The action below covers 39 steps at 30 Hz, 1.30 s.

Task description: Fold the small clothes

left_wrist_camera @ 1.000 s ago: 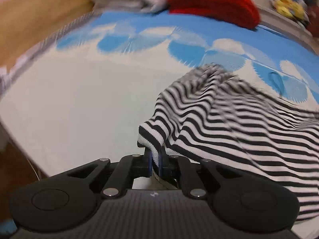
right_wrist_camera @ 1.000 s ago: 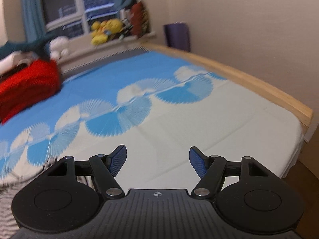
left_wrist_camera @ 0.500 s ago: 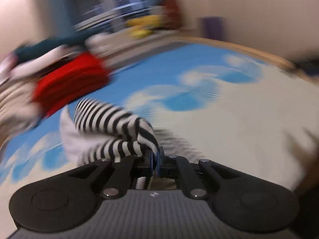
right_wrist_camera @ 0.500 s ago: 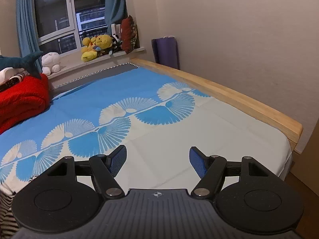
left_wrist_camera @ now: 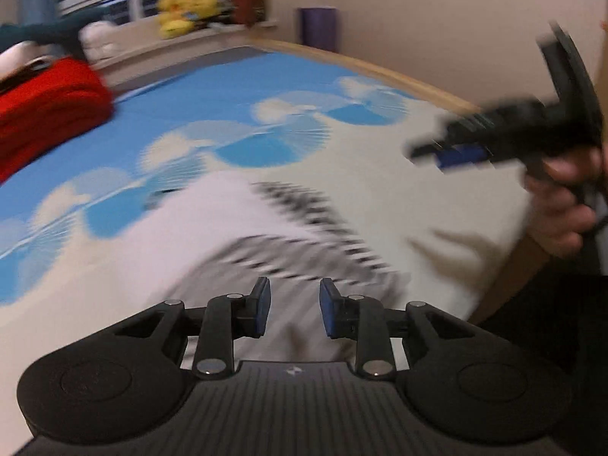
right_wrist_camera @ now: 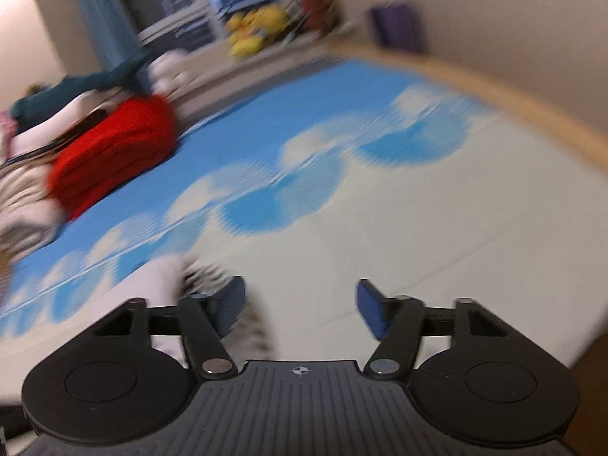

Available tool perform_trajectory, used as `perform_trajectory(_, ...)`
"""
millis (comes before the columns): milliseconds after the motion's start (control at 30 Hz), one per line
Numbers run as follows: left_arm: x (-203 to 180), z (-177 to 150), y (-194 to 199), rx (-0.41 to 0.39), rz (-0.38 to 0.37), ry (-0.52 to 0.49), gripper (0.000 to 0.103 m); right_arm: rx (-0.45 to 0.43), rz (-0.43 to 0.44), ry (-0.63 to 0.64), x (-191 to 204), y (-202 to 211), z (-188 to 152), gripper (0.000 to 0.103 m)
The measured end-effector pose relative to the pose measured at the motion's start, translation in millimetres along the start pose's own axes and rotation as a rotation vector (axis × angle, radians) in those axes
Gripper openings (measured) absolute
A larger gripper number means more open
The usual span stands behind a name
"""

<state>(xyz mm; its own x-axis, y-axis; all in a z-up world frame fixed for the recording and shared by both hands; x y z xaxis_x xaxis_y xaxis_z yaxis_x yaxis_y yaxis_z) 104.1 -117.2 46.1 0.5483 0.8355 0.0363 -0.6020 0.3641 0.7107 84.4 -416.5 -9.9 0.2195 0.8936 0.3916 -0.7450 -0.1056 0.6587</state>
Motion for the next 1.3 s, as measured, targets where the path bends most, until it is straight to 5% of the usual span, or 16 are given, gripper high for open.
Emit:
perform_trajectory(100,54.2,-16.0,7.2,0.025,0.052,0.104,0.033,0.115,0.062,0.013,18.7,-22.8,-10.8,0.053)
perform_trajectory(167,85.7,-39.8,7.7,0.025,0.033,0.250,0.043,0.173,0.077,0.029,32.4,-36.8,-19.9,0.053)
perform_trajectory(233,105.5,-58.7,-3.3,0.137,0.041,0.407,0.045,0.223,0.080,0.039,44.5,-49.5,-29.4,0.059)
perform_trajectory(300,113.6,-59.7,-3.8,0.140,0.013,0.496,0.048,0.275,0.072,0.052,54.7,-64.1,-41.0,0.064)
perform_trajectory(400,111.3,-57.6,-0.7,0.101,-0.045,0.505,0.076,0.331,0.041,0.119,66.9,-80.8,-52.8,0.063)
perform_trajectory(467,109.9,-61.2,-3.1,0.126,-0.048,0.490,0.077,0.345,0.033,0.148,71.2,-85.1,-57.8,0.058)
perform_trajectory(500,110.9,-63.0,-5.0,0.140,-0.051,0.497,0.077,0.350,0.044,0.152,71.8,-84.6,-59.5,0.039)
perform_trajectory(533,109.3,-64.3,-5.8,0.142,-0.061,0.513,0.077,0.350,0.055,0.155,72.6,-82.9,-60.7,0.012)
perform_trajectory(567,110.4,-63.2,-5.9,0.136,-0.078,0.535,0.077,0.336,0.061,0.162,72.8,-78.0,-61.1,0.000)
perform_trajectory(867,111.5,-60.8,-27.3,0.153,-0.154,0.649,0.081,0.088,0.387,-0.033,42.6,31.8,-22.2,0.000)
perform_trajectory(967,104.2,-65.4,-45.9,0.234,-0.149,0.620,0.082,0.160,0.299,-0.030,28.4,28.6,-29.1,0.000)
perform_trajectory(1133,85.3,-85.0,-74.3,0.410,-0.087,0.456,0.086,0.462,0.072,0.021,10.4,-24.3,-68.7,0.000)
perform_trajectory(1300,72.8,-91.2,-80.4,0.432,-0.052,0.356,0.088,0.543,-0.006,0.151,31.7,-52.3,-88.3,0.000)
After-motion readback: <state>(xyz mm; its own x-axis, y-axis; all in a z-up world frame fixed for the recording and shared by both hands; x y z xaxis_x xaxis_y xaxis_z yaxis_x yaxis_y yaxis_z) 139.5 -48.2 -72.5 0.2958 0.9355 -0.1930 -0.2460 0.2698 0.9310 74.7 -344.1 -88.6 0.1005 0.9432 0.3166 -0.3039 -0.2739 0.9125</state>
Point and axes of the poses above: each gripper's, at about its wrist camera, not at the fingertips, and y roughly against the way its jaws point, x to its left, z to its top, the point moved 2 cm from there along -y, roughly the way its jaws point, and after that the axes turned 1 degree about y, right-handed, at the moved point
